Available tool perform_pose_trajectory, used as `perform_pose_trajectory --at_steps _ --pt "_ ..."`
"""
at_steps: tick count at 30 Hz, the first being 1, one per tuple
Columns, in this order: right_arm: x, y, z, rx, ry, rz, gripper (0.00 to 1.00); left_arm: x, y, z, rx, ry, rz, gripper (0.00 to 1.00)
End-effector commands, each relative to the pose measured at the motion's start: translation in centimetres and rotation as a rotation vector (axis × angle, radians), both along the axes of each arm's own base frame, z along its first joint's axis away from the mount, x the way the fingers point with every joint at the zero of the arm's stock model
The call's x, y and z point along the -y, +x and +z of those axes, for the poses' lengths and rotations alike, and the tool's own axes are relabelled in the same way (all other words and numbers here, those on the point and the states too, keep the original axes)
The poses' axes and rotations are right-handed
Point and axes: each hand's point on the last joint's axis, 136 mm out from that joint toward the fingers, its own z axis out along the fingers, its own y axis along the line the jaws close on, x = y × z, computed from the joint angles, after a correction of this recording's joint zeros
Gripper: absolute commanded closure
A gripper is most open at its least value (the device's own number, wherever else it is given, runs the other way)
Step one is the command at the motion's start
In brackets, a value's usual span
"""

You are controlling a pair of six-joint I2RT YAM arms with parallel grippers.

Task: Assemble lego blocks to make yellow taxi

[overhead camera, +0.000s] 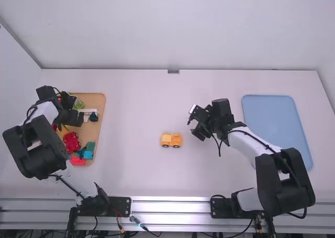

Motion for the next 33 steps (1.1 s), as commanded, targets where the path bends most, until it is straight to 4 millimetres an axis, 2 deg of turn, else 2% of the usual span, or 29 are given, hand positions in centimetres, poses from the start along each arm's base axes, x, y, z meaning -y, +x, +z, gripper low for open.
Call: perform_pose_trajectory --at_steps 1,4,8,11,17,20,24,28,33 --pt "0.0 0.0 0.6 0.017 0.007 -0.004 0.01 0.7 -0.9 -1.1 -0.038 0.009 -0.109 0.01" --pt "0.0 0.1 0.7 0.022 0.006 -0.002 0.01 0.7 -1.3 -1.4 -0.050 0.003 -0.086 0.02" --pt "0.0 0.3 0.9 0.029 0.006 -0.005 0.01 0.1 -1.5 -1.2 -0.033 -0.014 -0.075 0.10" --pt "0.2 0.7 1.2 0.030 0.010 -0.016 0.01 0.1 -1.2 -0.8 0.004 -0.054 -0.079 0.06" --pt "0.2 1.3 1.9 0.025 0.042 -0.058 0.01 -0.1 -1.0 0.9 0.008 -0.087 -0.122 0.08" --pt "0.1 1.3 2.0 0.025 0.039 -0.055 0.01 -0.5 -0.7 1.2 0.008 -0.084 -0.118 0.06" --pt "0.2 1.2 1.9 0.021 0.041 -0.056 0.01 -1.1 0.0 0.2 -0.011 -0.105 -0.115 0.01" --pt "0.2 1.1 1.8 0.016 0.039 -0.055 0.01 -0.8 -0.3 -1.3 -0.122 -0.178 -0.127 0.04" --pt "0.2 1.0 1.7 0.010 0.037 -0.055 0.01 -1.2 0.1 -1.4 -0.148 -0.188 -0.145 0.05"
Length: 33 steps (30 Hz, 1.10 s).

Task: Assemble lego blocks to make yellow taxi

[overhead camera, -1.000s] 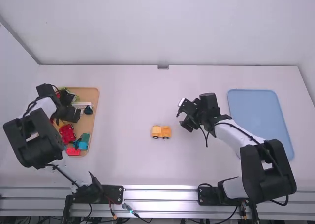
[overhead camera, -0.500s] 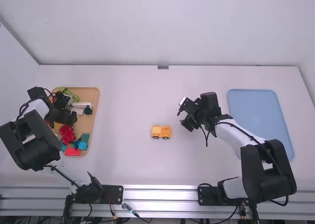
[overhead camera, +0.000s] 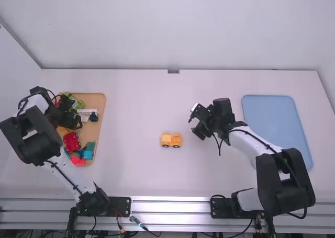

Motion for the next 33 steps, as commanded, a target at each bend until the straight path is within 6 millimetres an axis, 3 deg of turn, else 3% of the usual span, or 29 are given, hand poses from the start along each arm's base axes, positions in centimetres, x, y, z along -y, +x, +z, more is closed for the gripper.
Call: perform_pose_trajectory --at_steps 1,12,18,23,33 --pt "-0.3 0.9 1.7 0.043 0.017 -0.003 0.01 -0.5 1.1 0.9 0.034 0.028 -0.040 0.05" --pt "-0.4 1.3 2.5 0.042 0.017 -0.003 0.01 0.1 0.9 -0.4 0.054 0.058 -0.257 0.22" --pt "-0.4 1.3 2.5 0.032 0.031 -0.022 0.01 0.1 0.8 -0.4 0.055 0.071 -0.341 0.22" --pt "-0.4 1.2 2.5 0.027 0.032 -0.024 0.01 -0.2 0.8 -0.4 0.060 0.090 -0.392 0.40" --pt "-0.4 1.3 2.5 0.019 0.043 -0.041 0.01 -0.8 0.0 -0.6 0.012 0.117 -0.376 0.40"
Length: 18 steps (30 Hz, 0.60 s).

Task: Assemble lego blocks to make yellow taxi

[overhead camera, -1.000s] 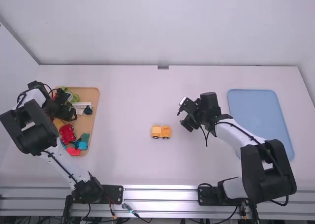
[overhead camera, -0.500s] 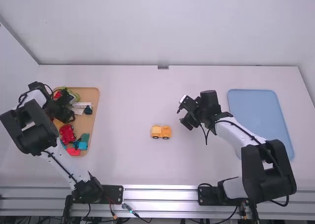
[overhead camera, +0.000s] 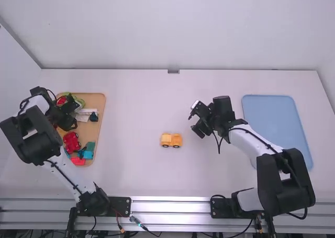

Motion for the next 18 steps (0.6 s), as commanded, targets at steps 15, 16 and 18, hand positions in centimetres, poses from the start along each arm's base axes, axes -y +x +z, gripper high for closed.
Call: perform_pose_trajectory --at_steps 15,16,18 --pt "-0.4 0.7 1.8 0.037 0.024 0.000 0.01 0.1 -0.4 -1.1 0.002 0.018 -0.027 0.44" --pt "-0.4 0.7 1.8 0.037 0.025 0.001 0.01 0.0 -0.4 -1.2 0.001 0.019 -0.026 0.44" --pt "-0.5 0.7 1.8 0.038 0.024 0.005 0.01 0.3 -0.5 -1.6 0.004 0.019 -0.028 0.44"
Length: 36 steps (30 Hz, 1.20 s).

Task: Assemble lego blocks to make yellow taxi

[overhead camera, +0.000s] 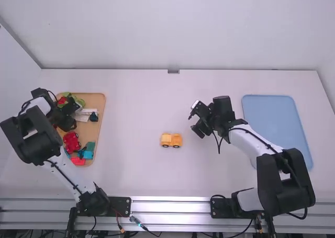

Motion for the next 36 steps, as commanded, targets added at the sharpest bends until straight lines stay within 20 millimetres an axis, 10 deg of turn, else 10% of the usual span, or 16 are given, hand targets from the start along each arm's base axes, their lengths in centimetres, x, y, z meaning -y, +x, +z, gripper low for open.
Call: perform_pose_trajectory --at_steps 1,13,21,36 --pt "-0.5 0.7 1.8 0.041 0.020 0.007 0.01 0.8 -0.6 -0.7 -0.012 -0.021 -0.014 0.44" --pt "-1.7 0.6 2.0 0.073 0.007 0.055 0.01 0.4 -0.7 -1.1 -0.012 0.002 0.014 0.98" --pt "-2.7 0.3 3.2 0.061 0.047 0.095 0.01 -0.4 0.5 0.0 0.042 0.008 0.152 0.98" --pt "-3.8 -8.3 5.9 0.064 0.226 0.684 0.01 2.1 2.6 5.5 0.083 -0.116 0.168 0.98"
